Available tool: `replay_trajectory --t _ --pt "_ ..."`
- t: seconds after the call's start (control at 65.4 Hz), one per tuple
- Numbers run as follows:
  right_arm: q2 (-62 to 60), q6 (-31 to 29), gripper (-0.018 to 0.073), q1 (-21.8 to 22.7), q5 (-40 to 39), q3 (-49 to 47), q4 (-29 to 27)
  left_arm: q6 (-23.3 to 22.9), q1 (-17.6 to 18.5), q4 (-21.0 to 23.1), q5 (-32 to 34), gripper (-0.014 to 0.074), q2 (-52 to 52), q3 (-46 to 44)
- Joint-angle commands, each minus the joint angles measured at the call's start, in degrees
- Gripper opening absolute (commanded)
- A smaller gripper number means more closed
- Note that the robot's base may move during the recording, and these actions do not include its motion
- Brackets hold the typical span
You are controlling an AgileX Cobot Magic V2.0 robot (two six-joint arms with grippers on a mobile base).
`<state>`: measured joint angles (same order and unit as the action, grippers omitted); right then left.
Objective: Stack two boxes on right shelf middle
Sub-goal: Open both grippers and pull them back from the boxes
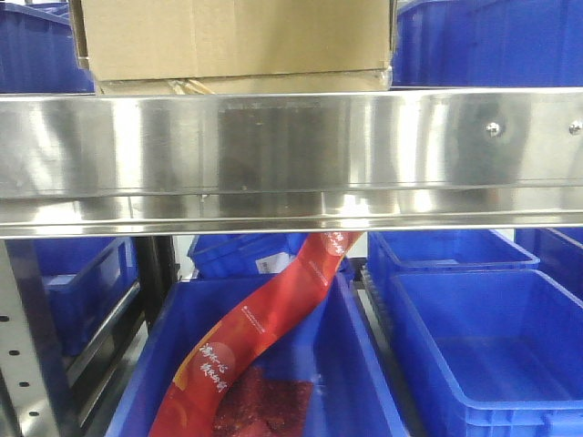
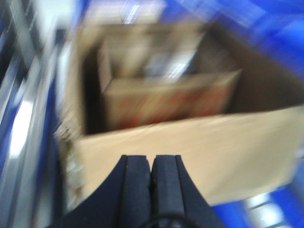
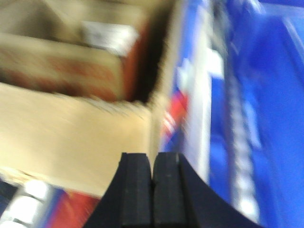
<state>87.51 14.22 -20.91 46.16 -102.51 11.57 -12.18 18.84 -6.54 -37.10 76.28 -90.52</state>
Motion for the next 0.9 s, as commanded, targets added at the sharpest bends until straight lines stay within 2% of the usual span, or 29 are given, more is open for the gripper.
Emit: replay_trajectory --t 0.0,0.23,0.413,0.551,0.689,0.887 --pt "-4.53 -0.72 -0.0162 0.25 -6.80 4.67 -0.06 0.24 0.35 0.84 6.27 -0.0111 -5.11 7.29" --pt "-18.78 -0.72 -0.0162 0.25 -22.67 27.31 -0.06 0.01 0.13 0.84 18.95 -0.0111 -18.92 27.96" --pt "-31.03 -0.72 -0.0162 0.37 -29.20 44.00 -0.06 -0.39 0.13 0.84 21.59 -0.0111 -26.55 38.33" --pt "-41.60 -0.72 -0.0162 2.06 -29.82 54.43 0.05 -1.76 0.13 0.84 22.30 -0.0111 -31.09 44.56" --pt "-51.68 -0.72 -0.0162 2.39 -28.92 60.39 0.05 -1.76 0.13 0.84 22.10 -0.0111 -35.31 47.93" --pt "-61.55 -0.72 -0.0162 2.39 -17.58 61.14 0.05 -1.76 0.13 0.84 22.78 -0.0111 -37.74 48.61"
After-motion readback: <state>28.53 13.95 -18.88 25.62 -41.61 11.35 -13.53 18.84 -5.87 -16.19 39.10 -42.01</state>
